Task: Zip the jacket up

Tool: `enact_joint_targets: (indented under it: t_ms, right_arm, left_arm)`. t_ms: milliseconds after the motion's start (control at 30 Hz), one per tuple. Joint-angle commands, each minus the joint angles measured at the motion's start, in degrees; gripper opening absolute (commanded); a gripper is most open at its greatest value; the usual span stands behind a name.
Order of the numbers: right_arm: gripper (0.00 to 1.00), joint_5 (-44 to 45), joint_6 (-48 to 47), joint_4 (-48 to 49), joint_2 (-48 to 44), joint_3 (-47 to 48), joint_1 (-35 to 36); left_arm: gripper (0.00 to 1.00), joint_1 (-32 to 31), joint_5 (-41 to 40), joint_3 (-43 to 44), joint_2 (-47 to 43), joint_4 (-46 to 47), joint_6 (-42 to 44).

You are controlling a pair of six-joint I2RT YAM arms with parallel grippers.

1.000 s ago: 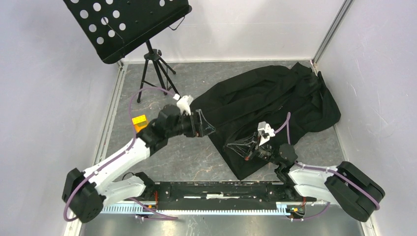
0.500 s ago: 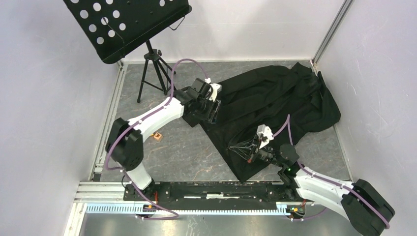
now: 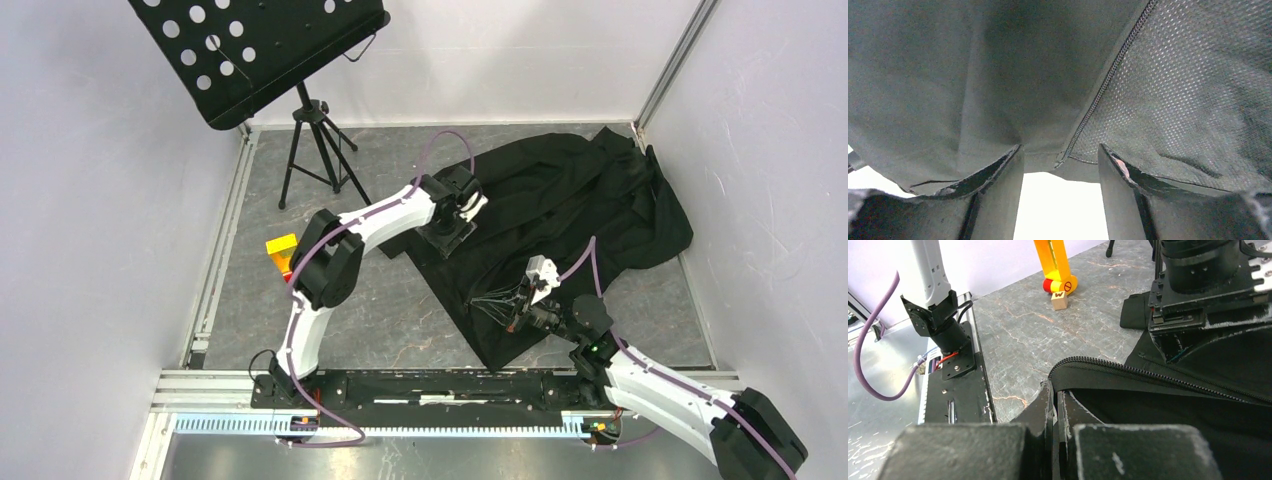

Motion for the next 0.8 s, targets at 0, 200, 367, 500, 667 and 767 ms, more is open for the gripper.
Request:
enact_joint_targets:
  t_ms: [0, 200, 367, 500, 667, 767]
  right_arm:
    - [0.0, 0.6, -1.1, 0.4, -1.2, -8.9, -0.2]
    - [0.0, 0.7, -0.6, 1.3, -0.9, -9.7, -0.3]
    - [0.0, 0.9, -0.7, 1.2, -1.2, -9.9, -0.4]
    - [0.0, 0.9, -0.8, 1.0, -1.5, -9.7, -0.4]
    - [0.0, 0.8, -1.2, 0.0, -2.0, -9.5, -0.5]
    - [0.0, 0.7, -1.4, -0.4, -2.3, -9.5, -0.5]
  left_arm:
    - [0.62, -1.1, -5.7, 5.9, 4.1, -6.4, 3.7]
    - [0.55, -1.5, -7.3, 8.0, 6.3, -7.4, 4.2]
    - [0.58, -2.0, -7.3, 9.9, 9.0, -9.5, 5.0]
    - [0.57, -2.0, -7.8, 11.2, 10.7, -9.5, 5.0]
    - [0.44, -2.0, -8.4, 13.3, 12.9, -9.4, 5.0]
    - [0.38, -2.0, -8.6, 13.8, 13.2, -9.5, 4.6]
